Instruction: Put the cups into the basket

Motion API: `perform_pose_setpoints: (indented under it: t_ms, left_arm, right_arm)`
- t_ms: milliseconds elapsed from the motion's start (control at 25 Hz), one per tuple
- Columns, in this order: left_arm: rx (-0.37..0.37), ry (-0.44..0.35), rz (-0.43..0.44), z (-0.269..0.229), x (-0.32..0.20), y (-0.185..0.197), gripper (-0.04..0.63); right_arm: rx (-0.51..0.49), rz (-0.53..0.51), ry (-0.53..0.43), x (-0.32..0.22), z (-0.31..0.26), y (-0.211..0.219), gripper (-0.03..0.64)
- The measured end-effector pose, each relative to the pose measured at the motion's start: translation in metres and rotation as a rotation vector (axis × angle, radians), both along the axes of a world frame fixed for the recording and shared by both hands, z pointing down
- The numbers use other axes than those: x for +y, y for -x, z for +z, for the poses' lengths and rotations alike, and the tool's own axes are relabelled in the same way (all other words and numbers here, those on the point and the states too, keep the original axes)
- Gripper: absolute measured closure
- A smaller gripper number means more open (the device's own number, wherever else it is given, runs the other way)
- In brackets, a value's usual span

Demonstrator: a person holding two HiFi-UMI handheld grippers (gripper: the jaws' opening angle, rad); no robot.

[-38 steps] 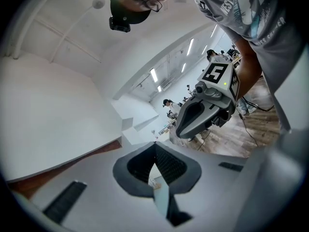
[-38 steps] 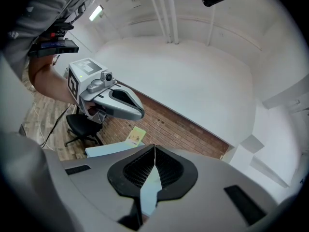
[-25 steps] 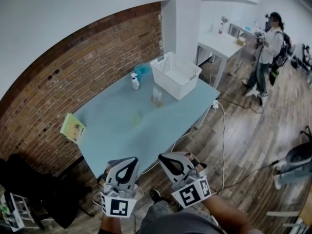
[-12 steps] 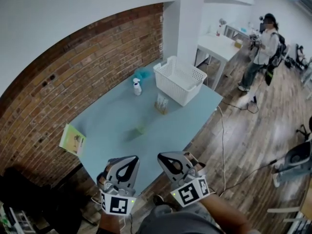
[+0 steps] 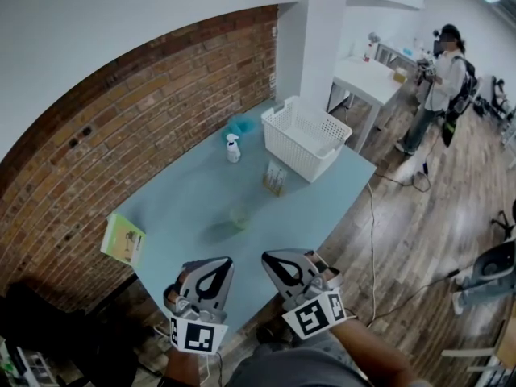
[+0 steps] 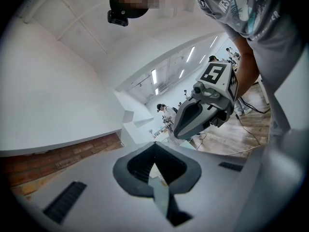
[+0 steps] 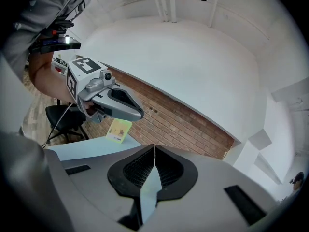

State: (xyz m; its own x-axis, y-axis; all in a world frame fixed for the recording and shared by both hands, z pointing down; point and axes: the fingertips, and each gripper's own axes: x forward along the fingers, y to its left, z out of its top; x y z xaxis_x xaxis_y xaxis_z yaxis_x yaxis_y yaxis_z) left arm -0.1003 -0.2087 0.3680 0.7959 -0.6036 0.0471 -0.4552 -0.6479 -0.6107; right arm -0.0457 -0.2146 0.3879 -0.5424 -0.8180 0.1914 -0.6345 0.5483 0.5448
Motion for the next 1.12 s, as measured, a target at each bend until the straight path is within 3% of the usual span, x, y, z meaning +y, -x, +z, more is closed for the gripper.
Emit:
perform_pose_setpoints:
  t_ms: [280, 800, 1120]
  left_arm:
    - [-0.014, -0.005, -0.039, 0.000, -0.042, -0.004, 0.595]
    - [0.049, 0.051, -0.137, 0.019, -0.128, -0.004, 0.595]
    - [0.002, 0.097, -0.243, 0.035, -0.160, 0.011, 0.595]
  right_arm:
    - [-0.010, -0.039, -0.004, -0.046, 0.003, -0.003, 0.603]
    - [-0.006, -0.159, 0.086, -0.150, 0.042, 0.008, 0.601]
    - [0.019, -0.226, 0.183, -0.199, 0.086, 0.024, 0.601]
